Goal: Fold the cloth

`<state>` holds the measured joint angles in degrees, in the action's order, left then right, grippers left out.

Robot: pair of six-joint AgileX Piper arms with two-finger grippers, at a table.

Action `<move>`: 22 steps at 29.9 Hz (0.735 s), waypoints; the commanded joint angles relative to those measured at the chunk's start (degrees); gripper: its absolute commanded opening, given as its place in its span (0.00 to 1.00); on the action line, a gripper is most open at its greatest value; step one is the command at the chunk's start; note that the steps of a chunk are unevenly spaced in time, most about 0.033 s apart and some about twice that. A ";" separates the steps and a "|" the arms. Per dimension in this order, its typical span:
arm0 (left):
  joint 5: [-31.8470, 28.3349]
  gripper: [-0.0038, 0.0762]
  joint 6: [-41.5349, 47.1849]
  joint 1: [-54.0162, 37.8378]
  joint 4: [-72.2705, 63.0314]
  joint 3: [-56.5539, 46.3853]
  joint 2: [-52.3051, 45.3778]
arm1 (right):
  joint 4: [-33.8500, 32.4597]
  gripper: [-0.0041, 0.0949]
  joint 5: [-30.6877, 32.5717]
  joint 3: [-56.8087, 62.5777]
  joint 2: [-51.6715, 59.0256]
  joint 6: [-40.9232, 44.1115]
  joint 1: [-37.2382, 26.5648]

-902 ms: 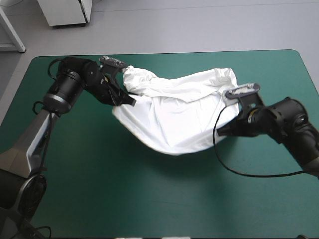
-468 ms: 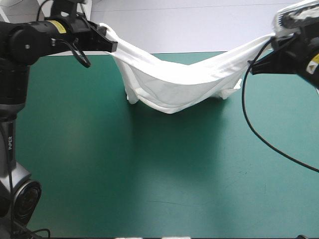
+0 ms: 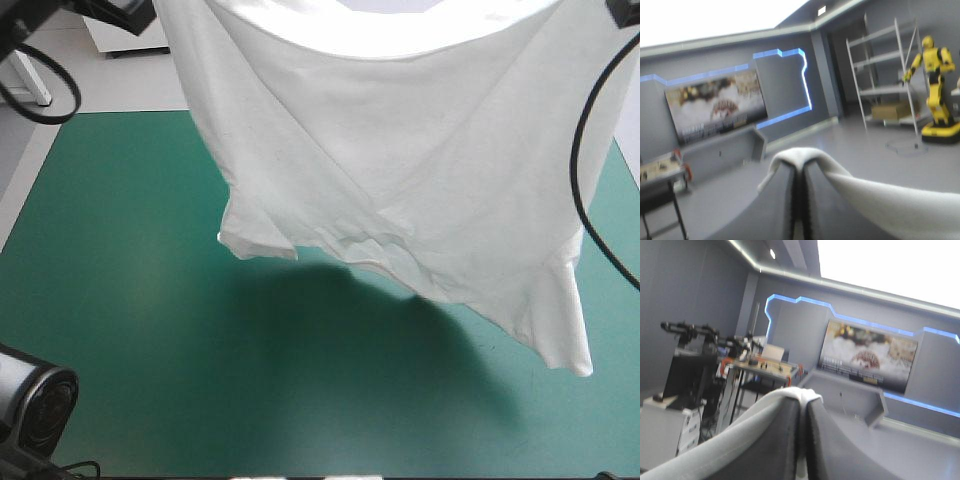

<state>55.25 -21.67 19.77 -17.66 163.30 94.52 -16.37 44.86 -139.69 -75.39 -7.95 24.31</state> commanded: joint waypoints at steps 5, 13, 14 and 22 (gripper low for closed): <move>-18.37 0.04 -7.04 0.06 -9.62 2.14 -4.55 | 5.30 0.02 -10.11 -11.97 -2.91 -3.39 -0.17; -17.41 0.04 -6.44 0.06 -7.11 -0.82 -4.17 | 6.10 0.02 -7.12 -12.40 -4.93 -2.60 -0.17; -17.41 0.04 -5.69 0.06 -6.03 -2.05 -3.92 | 5.55 0.02 -5.52 -12.40 -5.79 -2.03 -0.17; -21.26 0.04 4.64 0.06 11.76 -12.70 1.29 | -4.62 0.02 -0.05 -12.40 -17.07 5.03 -0.25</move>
<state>40.98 -20.24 19.77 -11.96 152.54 95.27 -16.28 49.33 -151.65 -89.43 -4.89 24.31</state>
